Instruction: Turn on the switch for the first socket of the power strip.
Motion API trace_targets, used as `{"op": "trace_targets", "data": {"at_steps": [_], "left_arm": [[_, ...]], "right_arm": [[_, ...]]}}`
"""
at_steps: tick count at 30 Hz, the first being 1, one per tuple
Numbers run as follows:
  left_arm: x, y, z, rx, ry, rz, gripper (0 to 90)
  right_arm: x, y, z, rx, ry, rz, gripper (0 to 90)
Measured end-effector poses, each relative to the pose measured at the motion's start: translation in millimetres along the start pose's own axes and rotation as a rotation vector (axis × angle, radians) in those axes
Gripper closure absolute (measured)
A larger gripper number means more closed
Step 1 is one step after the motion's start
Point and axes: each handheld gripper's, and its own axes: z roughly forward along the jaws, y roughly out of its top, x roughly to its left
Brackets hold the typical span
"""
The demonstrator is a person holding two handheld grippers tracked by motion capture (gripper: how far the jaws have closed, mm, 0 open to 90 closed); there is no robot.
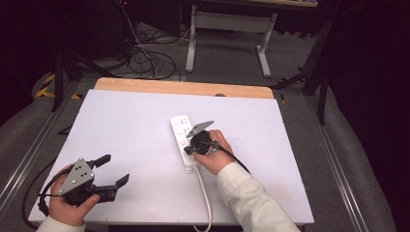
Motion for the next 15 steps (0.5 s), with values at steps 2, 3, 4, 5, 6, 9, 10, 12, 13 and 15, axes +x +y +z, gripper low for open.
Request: {"op": "trace_targets", "data": {"at_steps": [2, 3, 4, 5, 6, 9, 10, 12, 13, 15], "left_arm": [[-0.4, -0.2, 0.3, 0.001, -0.002, -0.006, 15.7], [-0.2, -0.2, 0.5, 0.002, -0.002, -0.002, 15.7], [-0.7, -0.4, 0.8, 0.001, -0.003, -0.007, 15.7], [-0.7, -0.4, 0.8, 0.001, -0.003, -0.007, 15.7], [-0.8, -0.4, 0.7, 0.000, -0.004, -0.009, 15.7], [-0.4, -0.2, 0.5, 0.001, -0.002, -0.006, 15.7], [-0.1, -0.1, 0.5, 0.002, -0.002, -0.002, 15.7], [-0.8, -0.3, 1.0, 0.000, -0.004, -0.009, 15.7], [-0.6, 0.0, 1.1, 0.000, -0.005, -0.002, 15.7], [-0.6, 0.2, 1.1, 0.001, -0.003, 0.001, 15.7]], "right_arm": [[-0.1, 0.0, 0.0, 0.000, 0.000, 0.000, 90.0], [-0.1, 0.0, 0.0, 0.000, 0.000, 0.000, 90.0], [-0.4, -0.2, 0.1, -0.001, 0.002, 0.000, 90.0], [-0.4, -0.2, 0.1, -0.001, 0.002, 0.000, 90.0], [-0.5, -0.3, 0.2, -0.001, 0.000, -0.002, 90.0], [-0.2, -0.3, 0.5, 0.000, 0.000, 0.002, 90.0], [-0.2, -0.3, 0.6, 0.001, 0.000, 0.003, 90.0], [-0.1, -0.3, 0.6, 0.003, -0.003, -0.002, 90.0], [-0.1, -0.3, 0.6, 0.003, -0.003, -0.002, 90.0], [-0.1, -0.1, 0.7, 0.004, 0.000, -0.001, 90.0]]}}
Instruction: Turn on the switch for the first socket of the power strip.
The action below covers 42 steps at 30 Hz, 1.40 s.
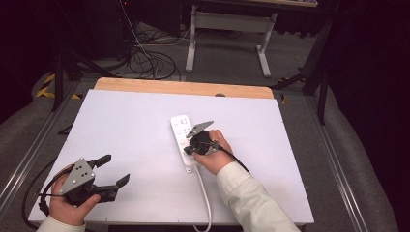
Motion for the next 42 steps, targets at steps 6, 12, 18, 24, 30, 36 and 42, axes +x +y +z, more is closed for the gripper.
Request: {"op": "trace_targets", "data": {"at_steps": [6, 12, 18, 24, 30, 36, 42], "left_arm": [[-0.5, -0.2, 0.4, -0.003, -0.003, -0.012, 15.7], [0.4, -0.3, -0.9, 0.000, -0.001, -0.006, 15.7], [0.4, -0.3, -0.2, -0.002, -0.001, -0.005, 15.7], [-0.1, -0.6, 0.5, 0.002, -0.006, -0.007, 15.7], [1.9, -1.6, 1.2, 0.003, -0.005, -0.017, 15.7], [0.8, -0.7, 0.5, 0.001, -0.003, -0.010, 15.7], [1.3, -0.9, 1.0, 0.002, -0.003, -0.013, 15.7]], "right_arm": [[1.9, 0.8, 1.4, 0.004, -0.007, -0.008, 90.0], [0.5, -0.3, 1.7, -0.003, 0.003, -0.009, 90.0], [2.4, 0.7, 3.0, 0.003, 0.002, -0.005, 90.0], [3.8, 3.1, -0.1, -0.004, -0.057, -0.052, 90.0], [3.9, 12.2, -21.1, -0.144, -0.016, -0.018, 90.0], [8.5, 14.5, -29.0, -0.164, -0.018, -0.028, 90.0], [8.1, 16.2, -36.0, -0.195, -0.028, -0.024, 90.0]]}}
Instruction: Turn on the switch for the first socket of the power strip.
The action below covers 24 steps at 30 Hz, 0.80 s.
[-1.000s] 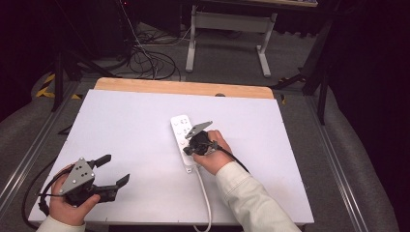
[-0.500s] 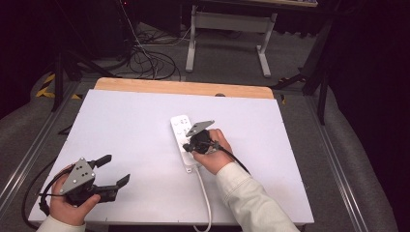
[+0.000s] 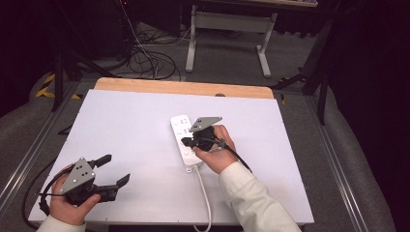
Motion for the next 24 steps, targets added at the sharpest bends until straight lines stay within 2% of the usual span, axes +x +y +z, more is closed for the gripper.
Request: {"op": "trace_targets", "data": {"at_steps": [6, 7, 9, 10, 11, 13, 15, 19, 22, 24], "left_arm": [[0.0, 0.0, 0.7, 0.002, -0.004, 0.000, 15.7], [-0.1, 0.0, 0.6, 0.001, -0.003, 0.000, 15.7], [0.5, 0.2, 0.2, 0.000, 0.000, 0.005, 15.7], [0.6, 0.4, 0.2, 0.000, 0.000, 0.005, 15.7], [0.2, 0.4, 0.3, -0.002, -0.002, 0.001, 15.7], [-0.1, 0.3, 0.3, -0.003, -0.002, 0.001, 15.7], [0.0, 0.0, 0.2, -0.002, -0.002, -0.001, 15.7], [0.0, 0.1, -0.8, -0.004, 0.001, 0.002, 15.7], [-0.3, 0.3, -0.7, -0.006, 0.001, -0.005, 15.7], [-0.6, 0.2, -0.4, -0.006, 0.001, -0.004, 15.7]], "right_arm": [[4.4, 5.4, -6.2, -0.058, 0.002, -0.007, 87.9], [4.5, 6.0, -6.2, -0.072, 0.003, -0.006, 76.6], [4.3, 6.8, -5.6, -0.131, 0.025, 0.007, 66.8], [4.3, 6.8, -5.6, -0.131, 0.025, 0.007, 66.8], [3.8, 7.5, -7.5, -0.178, 0.012, 0.016, 54.5], [3.5, 7.8, -8.7, -0.193, 0.011, 0.022, 52.1], [2.1, 8.5, -14.4, -0.210, -0.013, 0.016, 48.2], [1.3, 8.4, -20.6, -0.220, -0.013, 0.029, 44.4], [1.2, 7.9, -29.8, -0.229, -0.038, 0.042, 32.8], [0.6, 7.6, -35.3, -0.240, -0.055, 0.036, 29.1]]}}
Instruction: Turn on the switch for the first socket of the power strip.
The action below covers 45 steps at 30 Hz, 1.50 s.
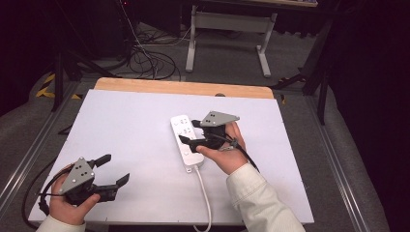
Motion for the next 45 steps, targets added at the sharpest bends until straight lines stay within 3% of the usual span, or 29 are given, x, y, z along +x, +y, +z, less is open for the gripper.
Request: {"op": "trace_targets", "data": {"at_steps": [6, 18, 23, 27, 34, 45], "left_arm": [[1.0, 0.4, -1.2, 0.001, 0.001, 0.007, 15.7], [0.3, -0.9, -2.5, -0.001, 0.005, 0.003, 15.4], [0.3, -0.6, -4.2, -0.002, 0.002, 0.007, 15.0], [-0.3, 0.5, -4.5, -0.008, -0.003, 0.021, 14.4], [-1.0, 1.1, -4.4, -0.014, -0.005, 0.021, 13.8], [-1.6, 1.1, -4.2, -0.019, -0.010, 0.020, 13.5]], "right_arm": [[-3.3, 2.1, -19.9, -0.027, -0.041, -0.008, 24.3], [-4.8, -9.2, -53.5, -0.056, -0.033, 0.028, 23.8], [-6.3, -21.6, -72.0, -0.065, -0.055, 0.023, 21.3], [-8.8, -33.1, -85.2, -0.080, -0.047, 0.060, 18.7], [-11.1, -52.8, -101.1, -0.093, -0.060, 0.069, 14.6], [-15.1, -93.5, -122.7, -0.067, -0.054, 0.117, 14.4]]}}
